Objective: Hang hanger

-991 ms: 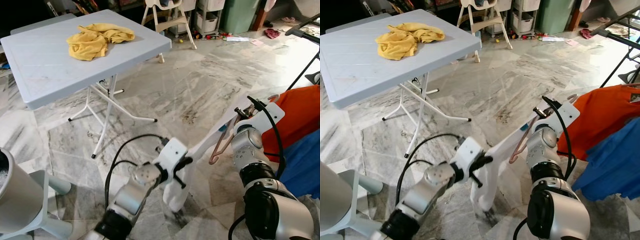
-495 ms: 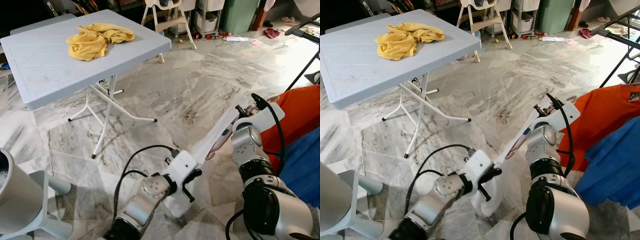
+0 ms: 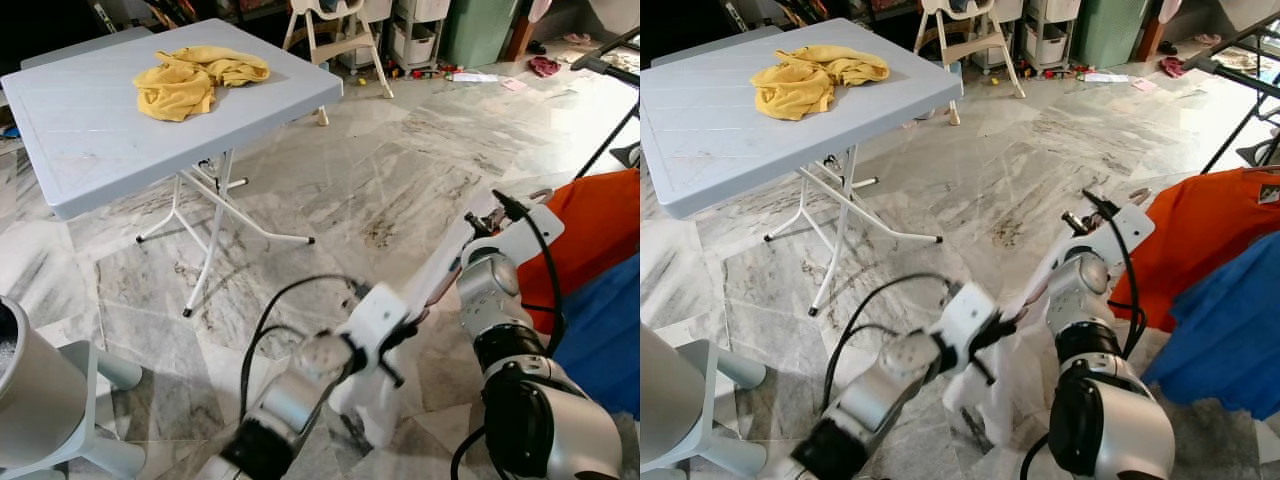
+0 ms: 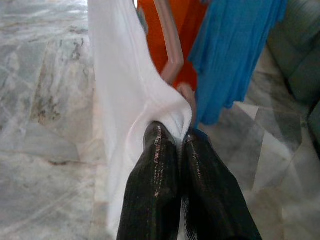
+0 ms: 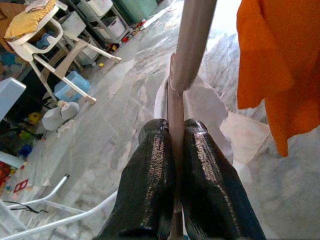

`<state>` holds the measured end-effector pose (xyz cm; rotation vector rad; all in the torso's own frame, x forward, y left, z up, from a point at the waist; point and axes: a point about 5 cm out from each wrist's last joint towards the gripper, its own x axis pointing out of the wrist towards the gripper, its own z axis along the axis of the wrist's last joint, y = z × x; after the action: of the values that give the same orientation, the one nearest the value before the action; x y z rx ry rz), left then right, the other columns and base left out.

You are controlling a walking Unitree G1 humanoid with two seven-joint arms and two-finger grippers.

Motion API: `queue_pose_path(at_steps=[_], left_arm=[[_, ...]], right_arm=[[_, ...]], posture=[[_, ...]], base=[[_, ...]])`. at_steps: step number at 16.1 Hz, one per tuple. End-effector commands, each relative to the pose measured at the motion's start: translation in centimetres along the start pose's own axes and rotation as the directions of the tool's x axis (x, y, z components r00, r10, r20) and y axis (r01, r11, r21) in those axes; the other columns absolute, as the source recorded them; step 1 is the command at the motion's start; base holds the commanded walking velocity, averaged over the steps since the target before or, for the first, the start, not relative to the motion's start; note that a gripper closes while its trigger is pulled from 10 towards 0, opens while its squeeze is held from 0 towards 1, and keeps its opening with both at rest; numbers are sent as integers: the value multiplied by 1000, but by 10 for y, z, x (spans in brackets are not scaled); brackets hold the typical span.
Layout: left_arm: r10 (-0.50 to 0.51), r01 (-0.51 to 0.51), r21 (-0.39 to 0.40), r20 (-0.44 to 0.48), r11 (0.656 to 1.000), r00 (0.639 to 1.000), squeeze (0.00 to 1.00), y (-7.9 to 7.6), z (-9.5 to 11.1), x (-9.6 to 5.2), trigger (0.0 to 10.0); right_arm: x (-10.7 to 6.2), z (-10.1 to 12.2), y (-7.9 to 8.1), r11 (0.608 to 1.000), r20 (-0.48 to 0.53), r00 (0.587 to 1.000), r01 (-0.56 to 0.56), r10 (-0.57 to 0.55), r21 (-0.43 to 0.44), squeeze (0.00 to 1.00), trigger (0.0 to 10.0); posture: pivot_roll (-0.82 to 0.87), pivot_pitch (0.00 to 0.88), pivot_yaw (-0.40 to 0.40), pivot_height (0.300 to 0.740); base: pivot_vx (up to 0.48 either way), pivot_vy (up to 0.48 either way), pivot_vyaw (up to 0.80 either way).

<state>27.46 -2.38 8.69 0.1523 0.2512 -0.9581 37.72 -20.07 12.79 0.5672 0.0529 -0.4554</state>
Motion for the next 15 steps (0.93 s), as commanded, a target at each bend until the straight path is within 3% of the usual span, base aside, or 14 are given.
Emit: queue_pose_path(at_steps=[1,6,9,10,15], left_arm=[[-38,40,-41,62,998,997,0,-13,14,5,10000],[-61,71,-115,86,991,994,0,-16,24,7,10000],[-71,73,-81,22,994,997,0,-17,6,7,10000],[-62,59,-79,-42,995,997,0,-15,-13,2,10000],[-80,75,-125,-41,989,996,0,-22,-7,3,10000]], right_arm=[[-1,1,2,1000,24,1000,-15,15,-18,0,10000],[-1,2,-4,1000,43,999,9,-8,-23,0,10000],[1,6,-6,1000,47,999,28,-28,1,0,10000],[4,14,-6,999,68,997,34,-34,13,0,10000],[8,26,-8,999,103,994,47,-49,19,0,10000]], posture=[[-49,73,47,740],[-49,75,55,740],[-52,77,59,740],[-59,78,61,740],[-50,83,58,740]], base=[[0,0,0],[0,0,0],[0,0,0],[0,0,0],[0,0,0]])
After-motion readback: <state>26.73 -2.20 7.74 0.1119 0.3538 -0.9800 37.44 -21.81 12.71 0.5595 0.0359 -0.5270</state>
